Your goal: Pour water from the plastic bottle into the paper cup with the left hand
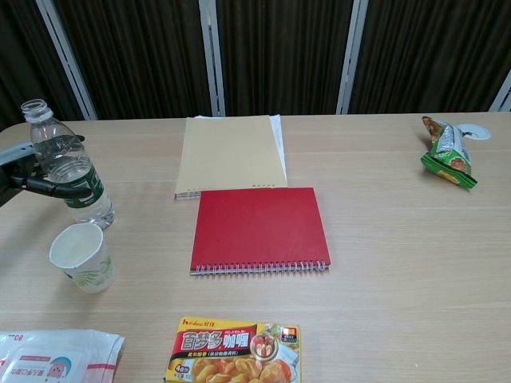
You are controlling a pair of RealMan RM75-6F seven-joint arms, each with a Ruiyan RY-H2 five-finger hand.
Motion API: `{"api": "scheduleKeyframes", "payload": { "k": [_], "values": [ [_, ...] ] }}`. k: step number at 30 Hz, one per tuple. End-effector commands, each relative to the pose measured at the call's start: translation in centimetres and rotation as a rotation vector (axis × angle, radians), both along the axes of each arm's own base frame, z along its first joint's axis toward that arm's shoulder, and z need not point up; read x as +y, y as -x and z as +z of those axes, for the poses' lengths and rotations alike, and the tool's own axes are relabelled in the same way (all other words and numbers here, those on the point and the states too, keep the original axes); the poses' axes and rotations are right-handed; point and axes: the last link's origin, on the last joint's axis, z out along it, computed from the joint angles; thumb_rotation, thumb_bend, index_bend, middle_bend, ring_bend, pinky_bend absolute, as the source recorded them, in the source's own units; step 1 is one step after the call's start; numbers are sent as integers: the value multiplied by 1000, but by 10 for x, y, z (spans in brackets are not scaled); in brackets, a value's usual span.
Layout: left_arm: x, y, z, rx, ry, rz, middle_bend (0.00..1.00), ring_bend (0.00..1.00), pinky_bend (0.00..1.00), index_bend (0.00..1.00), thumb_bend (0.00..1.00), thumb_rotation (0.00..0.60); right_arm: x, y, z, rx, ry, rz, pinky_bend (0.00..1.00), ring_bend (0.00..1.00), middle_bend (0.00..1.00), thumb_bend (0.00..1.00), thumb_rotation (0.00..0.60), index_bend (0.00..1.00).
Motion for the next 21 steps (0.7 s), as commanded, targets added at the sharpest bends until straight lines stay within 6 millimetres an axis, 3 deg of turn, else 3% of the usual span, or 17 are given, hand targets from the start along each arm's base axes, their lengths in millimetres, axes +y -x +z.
{"api": "scheduleKeyframes", "payload": {
  "k": [1, 11, 14, 16, 21],
  "values": [
    [3, -5, -4, -36, 10, -9, 0, 0, 0, 0, 0, 600, -1, 0, -1, 5, 0, -3, 0, 0, 0, 0, 600, 0],
    [10, -7, -11, -86, 41, 27, 0, 0, 0, 0, 5, 600, -3, 1, -4, 19, -2, -11, 0, 0, 0, 0, 600, 0],
    [13, -9, -11, -116, 32, 32, 25, 0, 0, 70, 58, 600, -4, 2, -5, 21, -5, -14, 0, 0, 0, 0, 600, 0],
    [14, -11, -11, -134, 30, 37, 100, 0, 0, 167, 126, 600, -4, 2, -5, 20, -6, -16, 0, 0, 0, 0, 600, 0],
    [18, -13, -13, -146, 43, 42, 201, 11, 25, 272, 237, 600, -4, 2, -5, 18, -7, -18, 0, 0, 0, 0, 600, 0]
  ]
}}
